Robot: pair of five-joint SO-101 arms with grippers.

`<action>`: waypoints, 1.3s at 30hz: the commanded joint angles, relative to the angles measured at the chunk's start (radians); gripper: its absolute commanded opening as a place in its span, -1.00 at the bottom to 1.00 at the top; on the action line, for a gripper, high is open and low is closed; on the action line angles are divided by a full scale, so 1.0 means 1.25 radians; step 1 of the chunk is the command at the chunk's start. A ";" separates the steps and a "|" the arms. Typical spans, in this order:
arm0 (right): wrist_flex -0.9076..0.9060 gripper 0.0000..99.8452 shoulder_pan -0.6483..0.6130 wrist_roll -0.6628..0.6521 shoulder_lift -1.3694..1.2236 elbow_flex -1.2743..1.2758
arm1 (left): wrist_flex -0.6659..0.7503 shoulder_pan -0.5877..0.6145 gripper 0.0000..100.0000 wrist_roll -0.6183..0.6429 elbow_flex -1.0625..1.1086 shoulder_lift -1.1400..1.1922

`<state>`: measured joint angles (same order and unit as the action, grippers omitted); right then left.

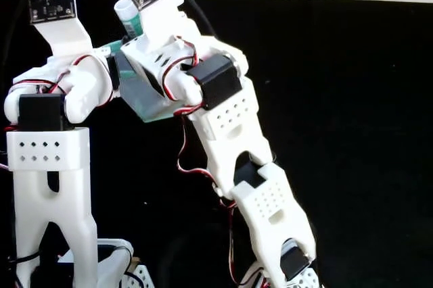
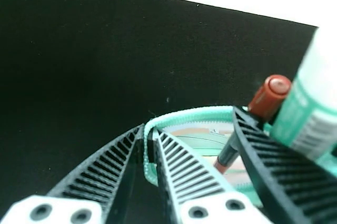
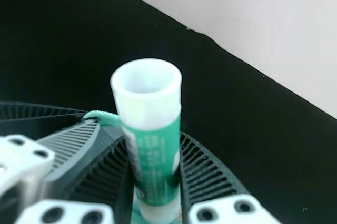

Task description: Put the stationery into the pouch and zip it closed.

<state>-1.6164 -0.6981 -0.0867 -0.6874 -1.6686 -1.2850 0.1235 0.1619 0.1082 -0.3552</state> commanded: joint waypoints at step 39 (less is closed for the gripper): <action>-0.069 -0.32 0.007 0.001 0.029 -0.080 | 0.001 0.010 -0.99 -0.001 0.037 0.013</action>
<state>-1.7024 -0.6981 -0.0836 -0.7288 -1.6809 -1.2850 0.1297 0.1619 0.1082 -0.3552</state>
